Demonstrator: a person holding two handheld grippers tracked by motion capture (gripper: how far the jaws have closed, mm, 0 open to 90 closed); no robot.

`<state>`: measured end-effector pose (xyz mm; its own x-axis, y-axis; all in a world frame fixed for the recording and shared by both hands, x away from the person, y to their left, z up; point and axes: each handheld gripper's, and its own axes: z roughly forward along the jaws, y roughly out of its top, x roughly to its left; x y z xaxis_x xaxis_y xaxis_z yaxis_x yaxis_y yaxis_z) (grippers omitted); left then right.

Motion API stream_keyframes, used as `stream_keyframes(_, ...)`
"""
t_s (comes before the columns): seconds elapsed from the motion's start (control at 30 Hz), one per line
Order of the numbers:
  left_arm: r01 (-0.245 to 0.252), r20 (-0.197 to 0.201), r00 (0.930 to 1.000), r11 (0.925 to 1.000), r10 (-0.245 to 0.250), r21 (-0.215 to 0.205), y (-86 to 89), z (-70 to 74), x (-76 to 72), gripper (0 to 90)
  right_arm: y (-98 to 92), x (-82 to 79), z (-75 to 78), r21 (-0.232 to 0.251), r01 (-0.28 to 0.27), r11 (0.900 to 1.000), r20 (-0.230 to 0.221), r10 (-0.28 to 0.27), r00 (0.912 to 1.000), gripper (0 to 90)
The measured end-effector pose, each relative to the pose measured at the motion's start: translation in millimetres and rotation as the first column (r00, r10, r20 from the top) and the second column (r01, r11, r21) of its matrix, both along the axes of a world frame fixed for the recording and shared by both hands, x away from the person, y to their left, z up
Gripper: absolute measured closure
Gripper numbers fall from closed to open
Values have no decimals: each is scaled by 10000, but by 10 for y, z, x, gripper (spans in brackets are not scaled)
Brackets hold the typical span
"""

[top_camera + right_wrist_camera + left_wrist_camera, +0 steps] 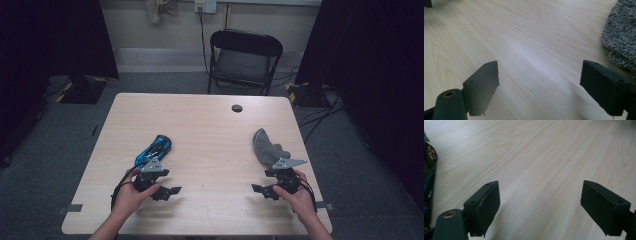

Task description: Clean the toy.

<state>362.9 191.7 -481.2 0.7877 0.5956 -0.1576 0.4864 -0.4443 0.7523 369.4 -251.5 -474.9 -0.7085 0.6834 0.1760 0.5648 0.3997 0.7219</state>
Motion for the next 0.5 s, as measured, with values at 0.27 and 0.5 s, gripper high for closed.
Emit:
stream_keyframes(0.27,62,-16,10000,10000,-62,22,-27,-39,-22,158,26,-15,-34,-76,-57,10000,24,57,10000,150)
stream_keyframes(0.5,179,-21,9998,9998,-179,90,-49,-70,-42,158,64,-28,-74,-226,-203,9995,112,205,9997,150)
